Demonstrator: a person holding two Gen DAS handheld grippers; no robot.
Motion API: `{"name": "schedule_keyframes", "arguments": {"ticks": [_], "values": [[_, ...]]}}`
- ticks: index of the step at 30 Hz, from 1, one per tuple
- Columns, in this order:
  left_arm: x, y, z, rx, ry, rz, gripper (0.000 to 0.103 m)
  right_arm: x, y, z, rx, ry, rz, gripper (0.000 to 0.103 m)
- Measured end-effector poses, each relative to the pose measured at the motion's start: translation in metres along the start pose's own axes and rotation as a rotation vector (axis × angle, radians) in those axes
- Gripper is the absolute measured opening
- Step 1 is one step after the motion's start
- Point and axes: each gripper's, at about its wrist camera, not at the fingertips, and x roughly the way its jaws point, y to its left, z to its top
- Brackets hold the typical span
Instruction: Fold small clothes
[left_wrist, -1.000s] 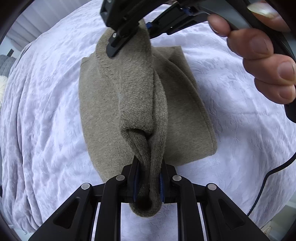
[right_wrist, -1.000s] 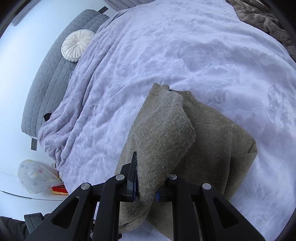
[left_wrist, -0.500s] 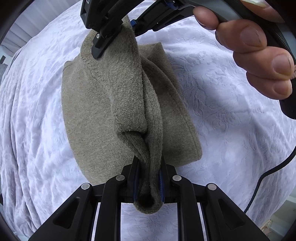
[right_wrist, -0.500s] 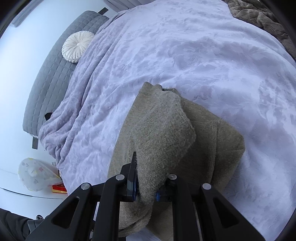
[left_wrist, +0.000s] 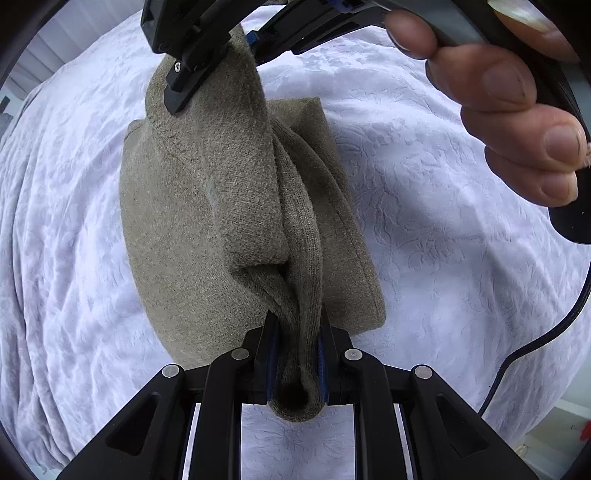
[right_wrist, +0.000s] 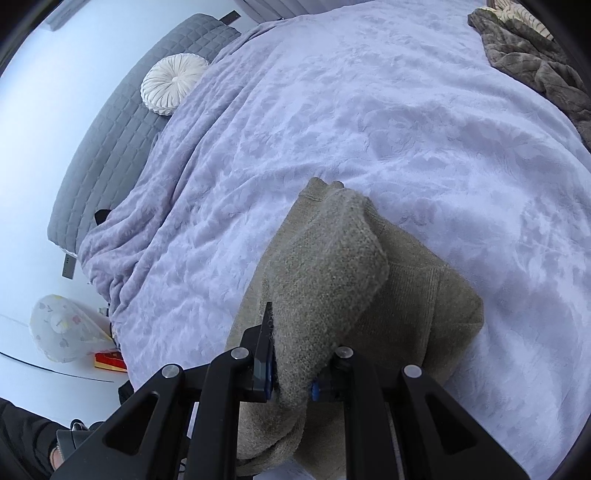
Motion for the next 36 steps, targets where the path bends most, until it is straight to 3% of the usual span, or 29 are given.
{"name": "schedule_keyframes", "arguments": {"ticks": [14, 36], "values": [[0.006, -0.001, 0.003, -0.002, 0.007, -0.025, 0.019, -0.001, -0.012, -0.001, 0.003, -0.006, -0.003, 0.015], [0.051, -0.029, 0.023, 0.059, 0.105, -0.049, 0.019, 0.025, -0.066, -0.017, 0.086, 0.041, -0.009, 0.015]]}}
